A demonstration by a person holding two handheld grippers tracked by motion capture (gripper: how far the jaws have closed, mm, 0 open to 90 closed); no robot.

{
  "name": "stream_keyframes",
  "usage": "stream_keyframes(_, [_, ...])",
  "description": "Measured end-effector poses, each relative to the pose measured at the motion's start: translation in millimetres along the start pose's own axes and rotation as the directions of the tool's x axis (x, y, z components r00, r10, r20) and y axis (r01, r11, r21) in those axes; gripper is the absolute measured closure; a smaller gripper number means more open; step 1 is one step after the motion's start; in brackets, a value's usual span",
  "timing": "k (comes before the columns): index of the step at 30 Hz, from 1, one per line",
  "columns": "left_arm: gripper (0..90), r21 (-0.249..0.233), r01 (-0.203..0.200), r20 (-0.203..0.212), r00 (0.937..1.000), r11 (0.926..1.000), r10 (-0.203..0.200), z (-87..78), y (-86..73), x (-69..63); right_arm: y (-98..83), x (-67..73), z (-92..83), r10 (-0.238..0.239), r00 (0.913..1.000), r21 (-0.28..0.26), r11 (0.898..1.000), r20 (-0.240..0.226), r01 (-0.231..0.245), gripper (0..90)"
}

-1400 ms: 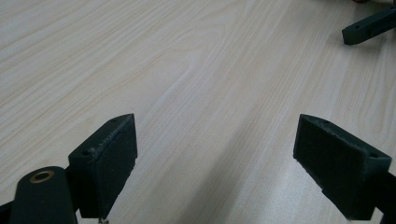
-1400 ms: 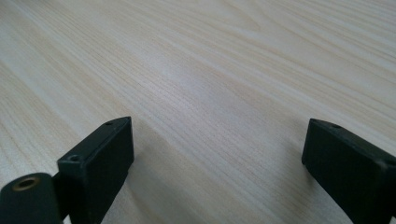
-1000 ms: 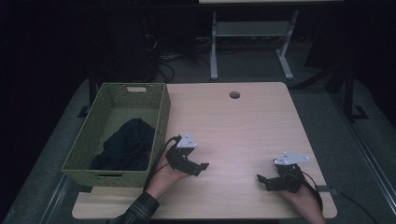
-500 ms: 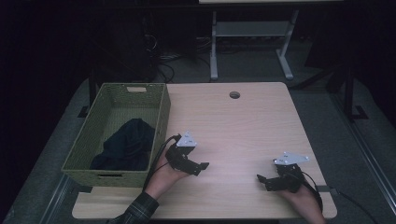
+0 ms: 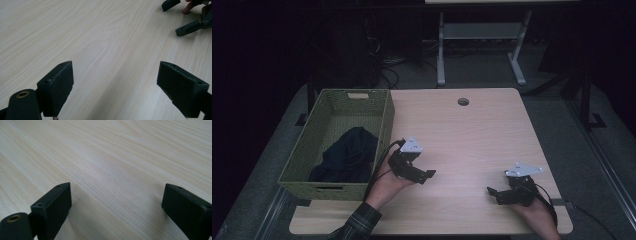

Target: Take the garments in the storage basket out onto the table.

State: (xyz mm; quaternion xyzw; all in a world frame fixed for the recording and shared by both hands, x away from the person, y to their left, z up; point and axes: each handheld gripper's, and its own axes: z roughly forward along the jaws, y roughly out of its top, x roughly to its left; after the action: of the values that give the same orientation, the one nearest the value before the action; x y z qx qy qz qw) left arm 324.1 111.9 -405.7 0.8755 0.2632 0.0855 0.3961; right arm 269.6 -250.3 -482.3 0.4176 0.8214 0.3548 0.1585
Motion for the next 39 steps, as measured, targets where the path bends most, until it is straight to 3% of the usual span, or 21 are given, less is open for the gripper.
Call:
stream_keyframes(16, [13.6, -0.028, -0.019, 0.003, 0.9998, 0.9994, 0.019, -10.7, 15.6, 2.6, 0.1, 0.0, -0.1, 0.0, 1.0, 0.001, 1.0, 0.0, 0.0, 8.8])
stream_keyframes(28, [13.9, -0.051, -0.009, 0.016, 0.9998, 0.9987, 0.009, -20.4, 25.6, 10.9, 0.1, -0.1, 0.0, -0.001, 1.0, 0.0, 1.0, 0.0, 0.001, 8.8])
stream_keyframes(39, [13.9, -0.062, -0.027, 0.023, 0.9993, 0.9977, 0.029, -28.7, 35.0, 18.1, 0.1, -0.1, 0.1, -0.001, 1.0, 0.0, 1.0, 0.0, 0.001, 8.7])
